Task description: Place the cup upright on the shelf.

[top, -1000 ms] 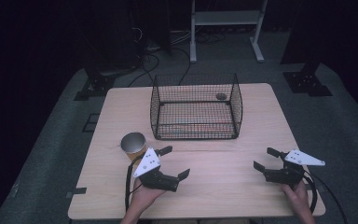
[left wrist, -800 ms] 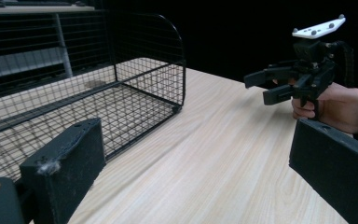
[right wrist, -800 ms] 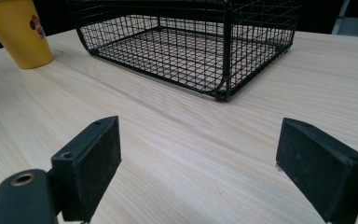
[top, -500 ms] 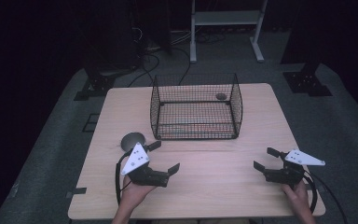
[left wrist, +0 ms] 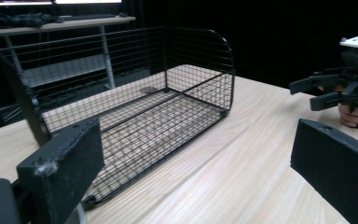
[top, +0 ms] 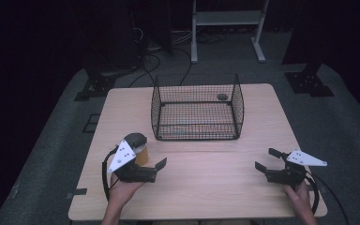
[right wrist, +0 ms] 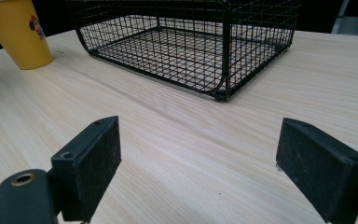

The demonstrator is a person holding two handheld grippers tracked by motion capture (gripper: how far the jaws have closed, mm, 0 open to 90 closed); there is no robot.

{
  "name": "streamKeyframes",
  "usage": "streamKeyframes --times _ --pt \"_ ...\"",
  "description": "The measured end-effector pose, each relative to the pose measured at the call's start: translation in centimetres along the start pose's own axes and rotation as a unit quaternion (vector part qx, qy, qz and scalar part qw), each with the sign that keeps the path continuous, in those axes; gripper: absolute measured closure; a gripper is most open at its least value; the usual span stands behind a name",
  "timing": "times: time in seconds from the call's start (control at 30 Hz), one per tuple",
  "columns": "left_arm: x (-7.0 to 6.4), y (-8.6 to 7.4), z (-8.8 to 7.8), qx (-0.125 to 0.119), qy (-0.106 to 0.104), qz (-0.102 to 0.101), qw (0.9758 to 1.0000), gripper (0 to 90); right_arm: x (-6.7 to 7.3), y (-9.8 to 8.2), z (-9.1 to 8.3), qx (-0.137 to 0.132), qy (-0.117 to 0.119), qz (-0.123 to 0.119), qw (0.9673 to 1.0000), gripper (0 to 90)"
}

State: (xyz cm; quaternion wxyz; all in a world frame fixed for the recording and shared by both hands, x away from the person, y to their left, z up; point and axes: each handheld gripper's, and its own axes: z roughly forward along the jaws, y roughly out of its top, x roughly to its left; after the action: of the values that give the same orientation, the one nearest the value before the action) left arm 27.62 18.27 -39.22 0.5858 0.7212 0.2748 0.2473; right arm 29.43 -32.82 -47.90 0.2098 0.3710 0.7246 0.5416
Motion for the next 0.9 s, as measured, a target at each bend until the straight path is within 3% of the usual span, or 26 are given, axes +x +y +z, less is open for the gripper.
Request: streamKeyframes --times 0.4,0.7,0.9 --pt "1.7 0.1 -1.8 0.007 0.037 0.005 0.9993 1.8 0.0 0.0 0.0 0.0 0.0 0.002 1.0 12.9" --pt "3.3 -0.7 -2.4 0.024 0.063 -0.003 0.9977 1.8 -0.1 0.0 0.0 -0.001 0.002 0.003 1.0 12.9" --pt "4.3 -1.2 -2.9 0.017 0.07 -0.018 0.9973 0.0 0.0 0.0 0.0 0.001 0.002 0.001 1.0 12.9"
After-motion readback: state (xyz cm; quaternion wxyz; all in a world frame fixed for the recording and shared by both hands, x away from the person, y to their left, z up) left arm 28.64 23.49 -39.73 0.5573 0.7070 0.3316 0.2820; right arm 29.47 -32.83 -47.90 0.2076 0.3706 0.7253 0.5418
